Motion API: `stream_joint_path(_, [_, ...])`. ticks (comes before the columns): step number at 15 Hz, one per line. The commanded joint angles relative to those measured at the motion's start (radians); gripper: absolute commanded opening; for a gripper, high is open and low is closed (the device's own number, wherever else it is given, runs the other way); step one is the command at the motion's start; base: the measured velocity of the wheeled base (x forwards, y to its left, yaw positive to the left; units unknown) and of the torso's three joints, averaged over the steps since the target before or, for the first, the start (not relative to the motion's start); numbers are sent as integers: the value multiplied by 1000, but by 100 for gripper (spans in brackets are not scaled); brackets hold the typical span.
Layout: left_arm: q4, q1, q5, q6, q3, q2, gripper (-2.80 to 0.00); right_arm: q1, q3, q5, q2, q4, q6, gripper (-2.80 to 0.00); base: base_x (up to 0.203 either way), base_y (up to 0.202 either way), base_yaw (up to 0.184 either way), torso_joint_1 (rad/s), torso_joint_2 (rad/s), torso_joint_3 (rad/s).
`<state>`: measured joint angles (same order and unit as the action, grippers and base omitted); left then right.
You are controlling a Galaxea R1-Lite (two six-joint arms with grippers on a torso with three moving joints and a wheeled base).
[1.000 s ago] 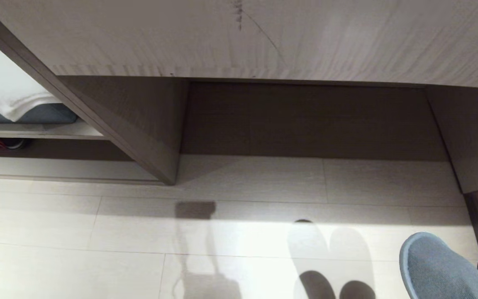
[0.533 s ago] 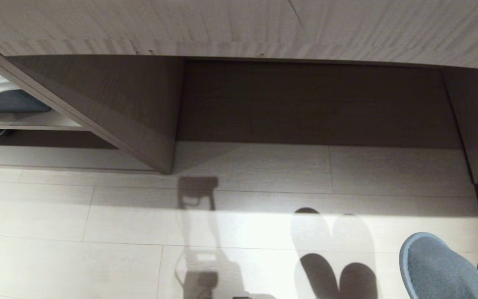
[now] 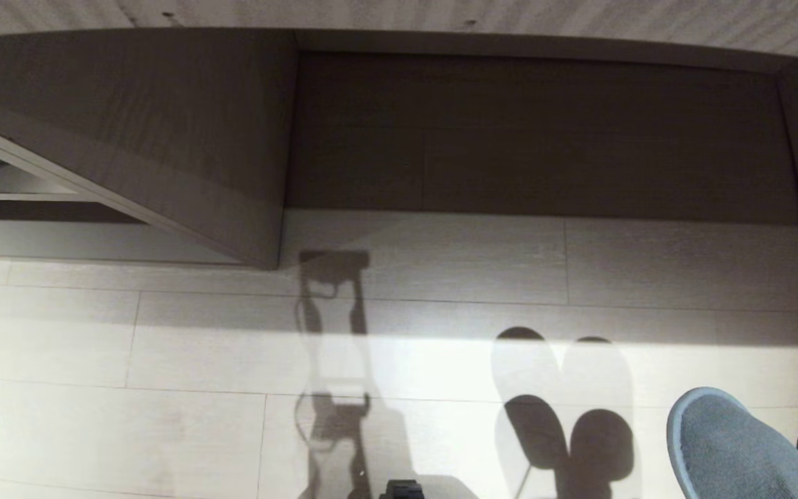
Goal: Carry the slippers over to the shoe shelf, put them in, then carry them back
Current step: Place the slippers on the floor
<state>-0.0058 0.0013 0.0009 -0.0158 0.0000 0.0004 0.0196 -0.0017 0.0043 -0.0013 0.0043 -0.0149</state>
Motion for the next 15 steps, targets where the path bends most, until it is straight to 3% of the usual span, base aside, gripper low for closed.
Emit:
stream_joint_path(1, [0, 0, 1, 0, 0, 1, -280, 0, 0, 0, 1, 0, 0, -280, 0, 0, 0, 1, 6, -193])
stream_joint_path(15, [0, 0, 1, 0, 0, 1, -280, 0, 0, 0, 1, 0, 0, -280, 0, 0, 0, 2, 3, -196])
